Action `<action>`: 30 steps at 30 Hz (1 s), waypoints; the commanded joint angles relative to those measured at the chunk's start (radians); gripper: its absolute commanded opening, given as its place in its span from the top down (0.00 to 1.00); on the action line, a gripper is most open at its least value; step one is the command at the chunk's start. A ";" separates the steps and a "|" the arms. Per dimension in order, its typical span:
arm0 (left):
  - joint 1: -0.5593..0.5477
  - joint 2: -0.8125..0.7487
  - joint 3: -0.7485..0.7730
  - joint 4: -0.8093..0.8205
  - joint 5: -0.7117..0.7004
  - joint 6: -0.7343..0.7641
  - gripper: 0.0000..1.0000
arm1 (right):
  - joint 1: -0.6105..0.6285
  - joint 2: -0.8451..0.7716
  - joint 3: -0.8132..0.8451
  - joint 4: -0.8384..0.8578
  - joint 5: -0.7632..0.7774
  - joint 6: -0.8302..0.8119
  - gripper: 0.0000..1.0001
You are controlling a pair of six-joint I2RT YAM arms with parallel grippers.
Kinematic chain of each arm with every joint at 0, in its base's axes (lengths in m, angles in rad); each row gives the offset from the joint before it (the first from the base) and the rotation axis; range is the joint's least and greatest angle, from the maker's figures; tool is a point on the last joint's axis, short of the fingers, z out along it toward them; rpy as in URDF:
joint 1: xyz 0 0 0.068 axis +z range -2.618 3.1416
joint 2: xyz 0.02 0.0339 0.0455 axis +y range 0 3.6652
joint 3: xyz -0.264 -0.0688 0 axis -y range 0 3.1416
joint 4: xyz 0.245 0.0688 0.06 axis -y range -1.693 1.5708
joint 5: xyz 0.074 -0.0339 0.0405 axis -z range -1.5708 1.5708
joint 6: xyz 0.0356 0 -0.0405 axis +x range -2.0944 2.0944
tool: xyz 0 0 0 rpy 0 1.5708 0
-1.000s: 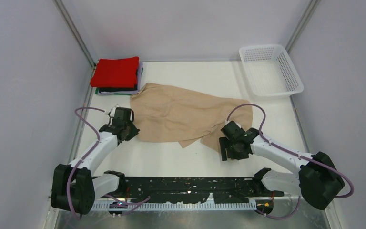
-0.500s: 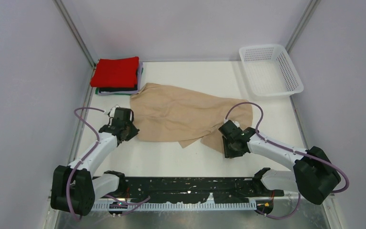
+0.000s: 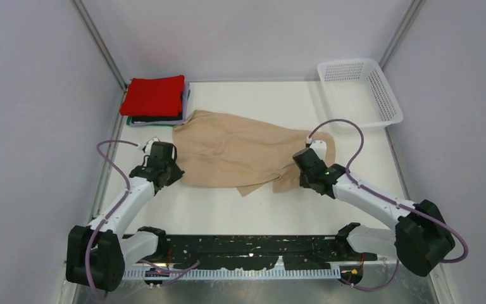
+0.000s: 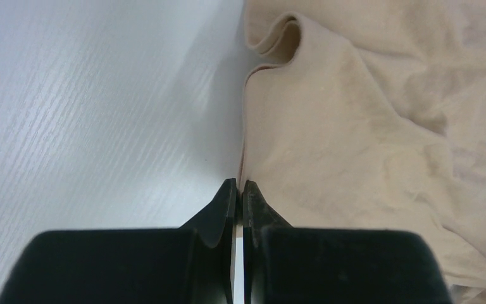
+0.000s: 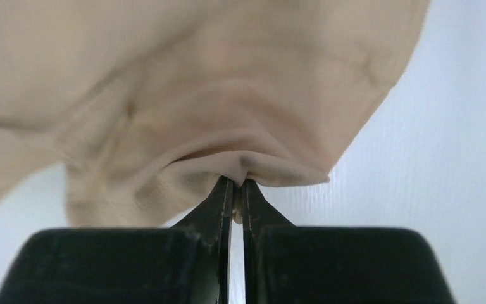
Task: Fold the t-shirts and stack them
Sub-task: Flatten out the tshirt
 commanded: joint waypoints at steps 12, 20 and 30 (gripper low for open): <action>-0.037 -0.322 0.553 -0.215 -0.030 0.102 1.00 | -0.075 -0.420 0.428 0.272 0.476 -0.315 0.95; -0.037 -0.403 0.897 -0.343 -0.033 0.149 1.00 | -0.076 -0.517 0.735 0.213 0.349 -0.435 0.95; -0.037 -0.421 1.291 -0.471 0.102 0.227 1.00 | -0.075 -0.470 1.173 0.042 0.076 -0.484 0.95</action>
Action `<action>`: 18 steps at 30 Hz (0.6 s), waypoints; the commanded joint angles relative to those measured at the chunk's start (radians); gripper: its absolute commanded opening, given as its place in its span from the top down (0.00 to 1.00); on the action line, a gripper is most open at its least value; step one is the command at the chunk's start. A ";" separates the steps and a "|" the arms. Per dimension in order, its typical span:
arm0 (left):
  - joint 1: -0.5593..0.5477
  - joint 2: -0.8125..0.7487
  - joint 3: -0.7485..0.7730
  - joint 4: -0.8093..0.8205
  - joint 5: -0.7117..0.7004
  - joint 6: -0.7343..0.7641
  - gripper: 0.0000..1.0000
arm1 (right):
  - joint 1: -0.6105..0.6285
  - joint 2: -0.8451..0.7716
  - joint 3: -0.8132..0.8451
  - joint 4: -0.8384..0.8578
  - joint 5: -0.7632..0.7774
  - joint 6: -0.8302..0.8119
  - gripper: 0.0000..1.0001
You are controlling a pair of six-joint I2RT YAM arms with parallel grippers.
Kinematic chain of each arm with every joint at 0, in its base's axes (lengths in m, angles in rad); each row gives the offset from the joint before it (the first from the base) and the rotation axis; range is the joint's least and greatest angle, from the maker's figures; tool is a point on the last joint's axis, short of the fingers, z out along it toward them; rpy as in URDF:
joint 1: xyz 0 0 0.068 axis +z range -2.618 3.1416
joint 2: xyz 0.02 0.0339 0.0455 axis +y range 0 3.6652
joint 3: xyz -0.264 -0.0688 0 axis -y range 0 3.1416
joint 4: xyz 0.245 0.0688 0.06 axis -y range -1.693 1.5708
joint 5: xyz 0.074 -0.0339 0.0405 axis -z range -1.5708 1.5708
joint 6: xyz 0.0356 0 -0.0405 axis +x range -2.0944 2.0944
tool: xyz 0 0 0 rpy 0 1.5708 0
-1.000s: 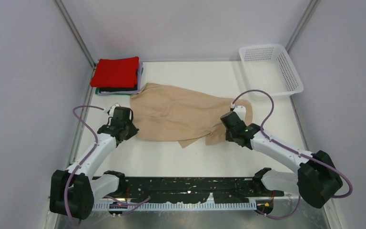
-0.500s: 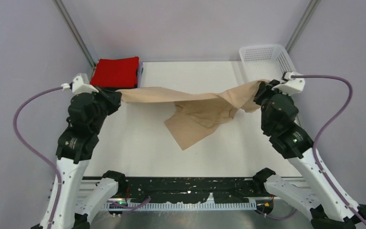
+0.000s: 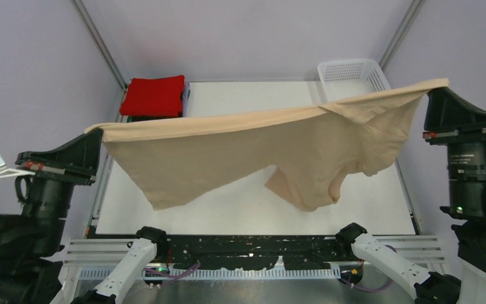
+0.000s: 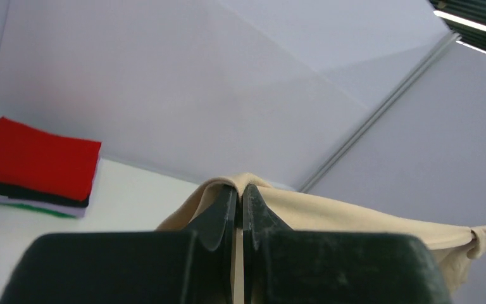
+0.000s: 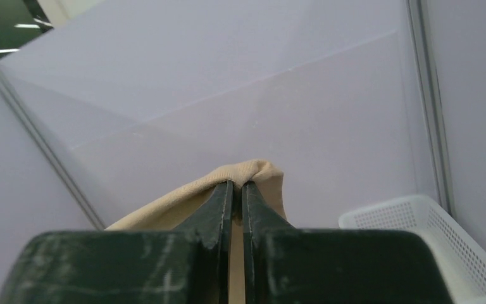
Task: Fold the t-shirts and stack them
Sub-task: Flatten out the tshirt
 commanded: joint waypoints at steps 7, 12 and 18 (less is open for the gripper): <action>0.002 0.008 0.272 -0.120 0.112 0.089 1.00 | -0.003 0.109 0.426 -0.212 -0.239 -0.050 0.95; 0.002 0.020 0.278 -0.126 0.084 0.095 1.00 | -0.003 0.102 0.429 -0.203 -0.210 -0.081 0.95; 0.002 0.047 0.113 -0.050 -0.004 0.097 1.00 | -0.003 0.135 0.316 -0.131 -0.065 -0.144 0.95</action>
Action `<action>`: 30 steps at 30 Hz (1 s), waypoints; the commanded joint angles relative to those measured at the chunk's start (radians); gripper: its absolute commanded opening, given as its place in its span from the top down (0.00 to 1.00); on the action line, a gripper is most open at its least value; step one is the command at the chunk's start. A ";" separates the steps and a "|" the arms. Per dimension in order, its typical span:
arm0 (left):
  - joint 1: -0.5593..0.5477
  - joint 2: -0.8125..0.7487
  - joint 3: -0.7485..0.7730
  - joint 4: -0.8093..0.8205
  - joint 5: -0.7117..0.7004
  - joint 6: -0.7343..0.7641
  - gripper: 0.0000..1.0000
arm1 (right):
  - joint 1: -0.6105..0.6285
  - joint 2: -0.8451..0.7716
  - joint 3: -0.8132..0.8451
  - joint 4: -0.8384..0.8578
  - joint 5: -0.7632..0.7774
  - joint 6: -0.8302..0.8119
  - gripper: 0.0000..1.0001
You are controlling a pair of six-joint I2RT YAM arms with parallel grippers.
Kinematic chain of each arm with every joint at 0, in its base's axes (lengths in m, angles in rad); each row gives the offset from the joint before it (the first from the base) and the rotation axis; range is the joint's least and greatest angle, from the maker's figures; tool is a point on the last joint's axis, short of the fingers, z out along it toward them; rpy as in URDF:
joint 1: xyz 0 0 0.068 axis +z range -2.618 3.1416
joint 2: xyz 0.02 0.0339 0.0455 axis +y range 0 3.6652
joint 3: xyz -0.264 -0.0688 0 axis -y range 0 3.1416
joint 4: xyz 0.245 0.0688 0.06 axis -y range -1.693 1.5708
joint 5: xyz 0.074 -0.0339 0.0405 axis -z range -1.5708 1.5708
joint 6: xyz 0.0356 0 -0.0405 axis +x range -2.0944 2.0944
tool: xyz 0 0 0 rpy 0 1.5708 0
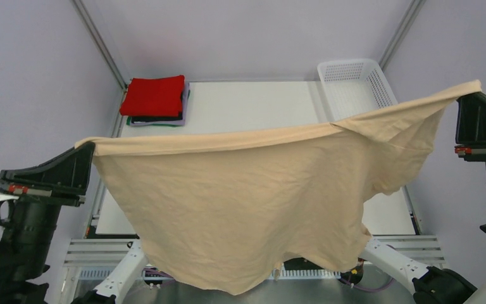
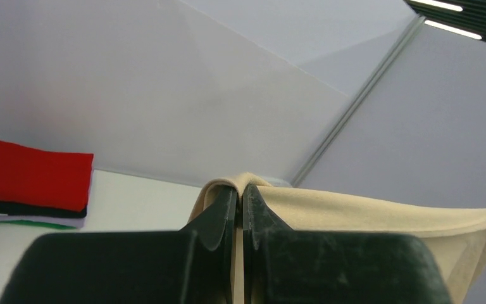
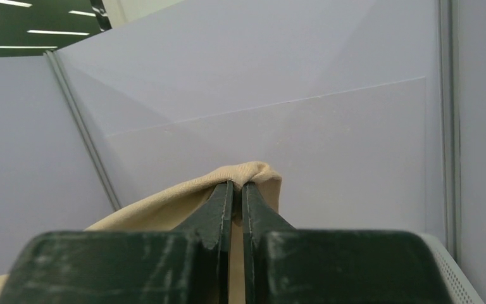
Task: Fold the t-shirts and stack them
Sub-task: Flatten out the tshirt
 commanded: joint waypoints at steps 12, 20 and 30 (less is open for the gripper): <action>0.005 0.347 -0.663 0.369 -0.399 0.036 1.00 | -0.048 0.260 -0.620 0.454 0.535 -0.160 0.95; 0.044 0.888 -0.611 0.476 -0.388 0.071 1.00 | -0.197 0.558 -0.830 0.617 0.281 0.006 0.95; 0.069 1.447 -0.084 0.283 -0.301 0.020 1.00 | -0.220 1.076 -0.505 0.546 0.297 0.020 0.94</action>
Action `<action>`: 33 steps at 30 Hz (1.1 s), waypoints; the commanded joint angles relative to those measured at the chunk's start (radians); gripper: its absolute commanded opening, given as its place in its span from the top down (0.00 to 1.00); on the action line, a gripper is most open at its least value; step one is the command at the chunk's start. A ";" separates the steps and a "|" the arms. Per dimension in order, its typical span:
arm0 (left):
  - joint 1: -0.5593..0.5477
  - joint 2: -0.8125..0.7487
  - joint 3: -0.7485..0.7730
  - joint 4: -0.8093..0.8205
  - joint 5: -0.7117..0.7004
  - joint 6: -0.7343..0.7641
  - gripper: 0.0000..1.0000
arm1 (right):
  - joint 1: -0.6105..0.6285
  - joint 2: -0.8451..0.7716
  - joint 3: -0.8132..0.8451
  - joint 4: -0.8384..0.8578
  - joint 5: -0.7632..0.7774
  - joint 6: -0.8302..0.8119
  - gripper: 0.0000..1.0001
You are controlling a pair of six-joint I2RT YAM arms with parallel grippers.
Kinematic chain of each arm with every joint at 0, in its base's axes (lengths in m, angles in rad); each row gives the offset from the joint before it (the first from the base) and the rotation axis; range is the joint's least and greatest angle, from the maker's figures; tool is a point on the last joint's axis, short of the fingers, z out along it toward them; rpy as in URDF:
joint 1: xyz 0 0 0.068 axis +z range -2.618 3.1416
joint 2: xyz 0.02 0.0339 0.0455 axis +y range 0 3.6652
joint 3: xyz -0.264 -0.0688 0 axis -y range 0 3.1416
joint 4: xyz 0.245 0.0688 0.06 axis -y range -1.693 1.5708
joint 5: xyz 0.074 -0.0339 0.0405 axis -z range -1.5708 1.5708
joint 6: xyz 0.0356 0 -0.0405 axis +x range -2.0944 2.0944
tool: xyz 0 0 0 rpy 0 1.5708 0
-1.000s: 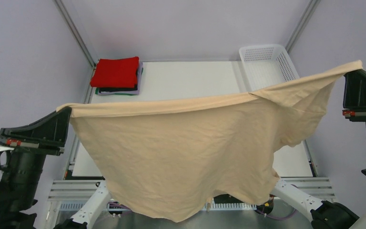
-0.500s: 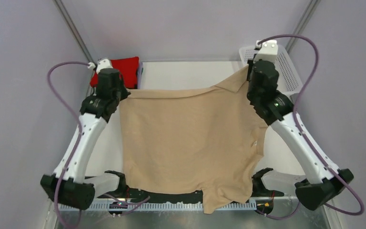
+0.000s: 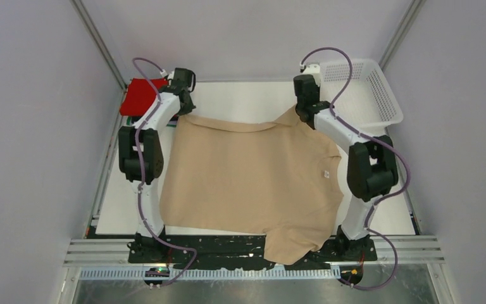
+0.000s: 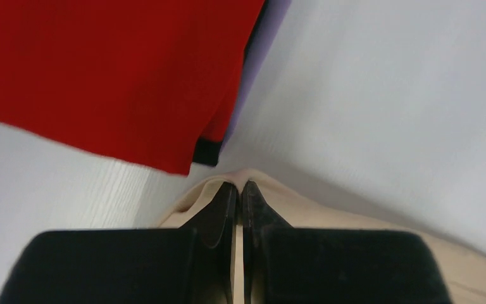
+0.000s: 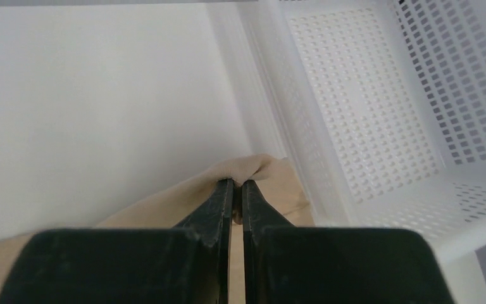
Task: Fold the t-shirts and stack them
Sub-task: Flatten out the tshirt
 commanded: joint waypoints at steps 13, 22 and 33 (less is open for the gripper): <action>0.048 0.224 0.409 -0.003 0.290 -0.145 0.00 | -0.074 0.459 0.685 -0.260 -0.094 0.118 0.20; 0.024 -0.052 0.167 0.052 0.307 -0.103 0.00 | -0.072 0.210 0.383 -0.129 -0.419 0.130 0.04; -0.018 -0.234 -0.135 0.222 0.454 -0.098 0.00 | -0.032 0.071 0.010 0.046 -0.799 0.337 0.05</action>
